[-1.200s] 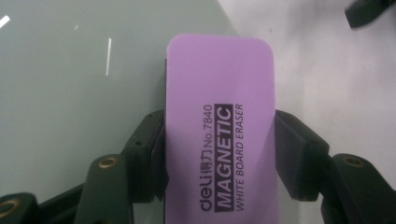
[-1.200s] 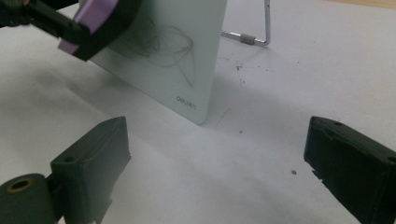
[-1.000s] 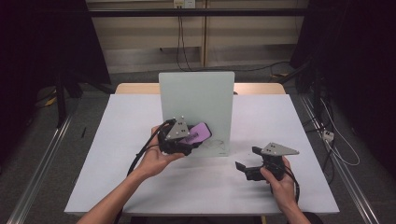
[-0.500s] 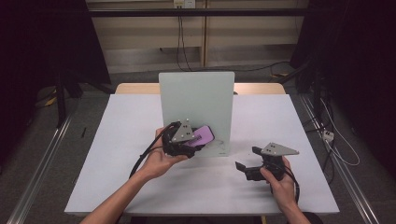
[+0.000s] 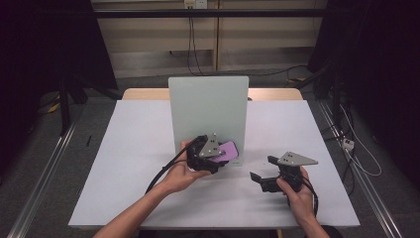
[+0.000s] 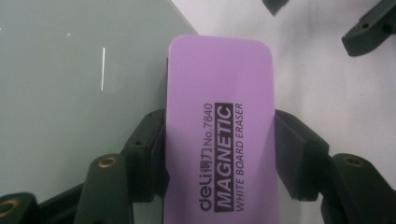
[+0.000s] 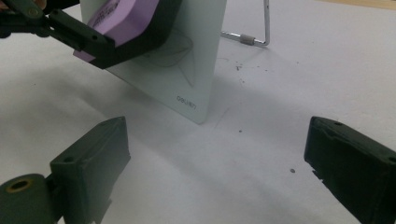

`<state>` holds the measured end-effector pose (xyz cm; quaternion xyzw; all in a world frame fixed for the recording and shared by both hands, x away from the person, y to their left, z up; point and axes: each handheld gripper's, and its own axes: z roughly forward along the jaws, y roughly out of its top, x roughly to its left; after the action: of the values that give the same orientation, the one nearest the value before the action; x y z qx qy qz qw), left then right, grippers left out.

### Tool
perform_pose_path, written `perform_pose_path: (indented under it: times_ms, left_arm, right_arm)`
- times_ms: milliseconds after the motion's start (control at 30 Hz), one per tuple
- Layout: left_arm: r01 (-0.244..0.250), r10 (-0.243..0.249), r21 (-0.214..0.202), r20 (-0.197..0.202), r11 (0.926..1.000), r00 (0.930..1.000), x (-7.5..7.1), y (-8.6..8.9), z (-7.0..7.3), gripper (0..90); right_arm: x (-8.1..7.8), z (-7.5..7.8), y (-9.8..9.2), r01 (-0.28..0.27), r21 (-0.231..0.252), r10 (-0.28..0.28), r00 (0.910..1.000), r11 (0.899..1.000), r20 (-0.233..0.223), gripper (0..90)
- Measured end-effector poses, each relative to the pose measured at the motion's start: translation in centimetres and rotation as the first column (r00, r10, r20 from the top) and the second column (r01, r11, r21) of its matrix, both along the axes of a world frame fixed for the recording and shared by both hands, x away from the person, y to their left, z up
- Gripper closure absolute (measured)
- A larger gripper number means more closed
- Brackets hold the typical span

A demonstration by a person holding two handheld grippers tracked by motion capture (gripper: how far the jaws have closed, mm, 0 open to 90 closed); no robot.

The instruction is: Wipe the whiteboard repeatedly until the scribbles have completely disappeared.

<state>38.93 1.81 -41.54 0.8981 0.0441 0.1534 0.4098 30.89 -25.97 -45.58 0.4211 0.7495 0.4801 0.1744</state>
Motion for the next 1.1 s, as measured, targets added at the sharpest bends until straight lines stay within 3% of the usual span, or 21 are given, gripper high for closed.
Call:
perform_pose_path:
  times_ms: [33,133,233,433,533,600,767,1000,1100]
  left_arm:
    - [0.004,-0.004,0.02,-0.001,0.9998,1.0,-0.1,0.0,0.0,40.9]
    - [0.007,-0.007,0.004,-0.011,1.0,0.9999,-0.1,-0.1,-0.5,40.8]
    - [0.009,-0.008,0.042,-0.018,0.9991,0.9998,-0.4,-0.3,-0.8,40.9]
    - [0.008,-0.007,0.039,-0.032,0.9992,0.9995,-0.5,-0.5,-1.1,40.9]
    - [0.0,0.0,0.011,-0.024,0.9999,0.9997,-0.2,-0.3,-0.7,40.9]
    - [-0.007,0.007,0.005,-0.021,1.0,0.9997,0.0,0.1,-0.1,40.9]
    - [-0.042,0.041,-0.054,-0.016,0.9977,0.999,0.8,1.2,1.7,40.9]
    - [-0.08,0.082,-0.112,0.011,0.9905,0.9966,1.6,2.3,3.9,40.9]
    - [-0.095,0.096,-0.148,0.003,0.9844,0.9954,2.0,2.7,4.5,40.8]
  right_arm:
    - [0.0,0.0,0.0,0.0,-0.001,0.0,1.0,1.0,0.001,6.6]
    - [0.0,0.0,0.0,-0.001,0.001,0.001,1.0,1.0,0.001,6.6]
    - [0.0,0.0,0.0,-0.002,-0.001,0.002,1.0,1.0,0.001,6.6]
    - [0.0,0.0,0.0,-0.005,-0.002,0.005,1.0,1.0,0.002,6.6]
    - [0.0,0.0,0.0,-0.003,0.0,0.003,1.0,1.0,0.001,6.6]
    - [0.0,0.0,0.0,-0.004,0.001,0.004,1.0,1.0,0.002,6.6]
    - [0.0,0.0,0.0,-0.003,0.0,0.003,1.0,1.0,0.001,6.6]
    - [0.1,0.0,0.1,-0.004,-0.003,0.004,1.0,1.0,0.0,6.6]
    - [0.0,0.0,0.0,-0.004,-0.002,0.004,1.0,1.0,0.001,6.5]
